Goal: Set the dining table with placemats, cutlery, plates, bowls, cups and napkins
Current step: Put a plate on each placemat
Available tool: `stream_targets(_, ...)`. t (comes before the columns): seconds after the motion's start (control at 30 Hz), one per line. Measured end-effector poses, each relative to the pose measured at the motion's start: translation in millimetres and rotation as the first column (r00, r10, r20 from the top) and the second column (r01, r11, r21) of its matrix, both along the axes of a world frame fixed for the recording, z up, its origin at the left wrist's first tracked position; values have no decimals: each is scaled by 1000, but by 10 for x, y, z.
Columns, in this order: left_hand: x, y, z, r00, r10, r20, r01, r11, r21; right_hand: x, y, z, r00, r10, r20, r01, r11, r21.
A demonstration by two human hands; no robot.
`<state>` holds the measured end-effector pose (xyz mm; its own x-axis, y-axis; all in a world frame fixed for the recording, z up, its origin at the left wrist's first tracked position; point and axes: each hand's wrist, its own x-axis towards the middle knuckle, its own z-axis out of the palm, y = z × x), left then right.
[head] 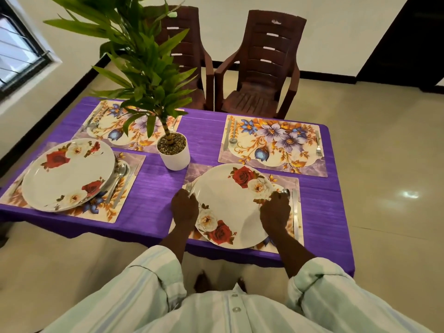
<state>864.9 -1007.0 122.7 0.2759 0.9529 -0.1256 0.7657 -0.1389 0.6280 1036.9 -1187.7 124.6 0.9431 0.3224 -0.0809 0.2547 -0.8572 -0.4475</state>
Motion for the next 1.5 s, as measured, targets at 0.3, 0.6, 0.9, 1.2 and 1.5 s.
stream_targets(0.3, -372, -113, -48, 990, -136, -22, 137, 989, 53, -782, 721, 39, 867, 498, 2, -498, 867, 17)
stream_targets(0.6, -1411, 807, 95, 993, 70, 100, -75, 996, 52, -1664, 1988, 61, 775, 630, 47, -631, 768, 108)
stream_targets(0.9, -3029, 2157, 197, 931, 349, 105, -354, 935, 32, -3162, 3443, 91, 667, 744, -20, -737, 664, 126)
stream_targets(1.2, -3482, 3241, 125, 893, 436, 109, -439, 898, 2, -3568, 4389, -69, 734, 678, 39, -676, 724, 138)
stream_targets(1.5, -3516, 4305, 44, 924, 372, 90, -373, 928, -9, -3630, 5209, -259, 726, 676, 121, -683, 730, 21)
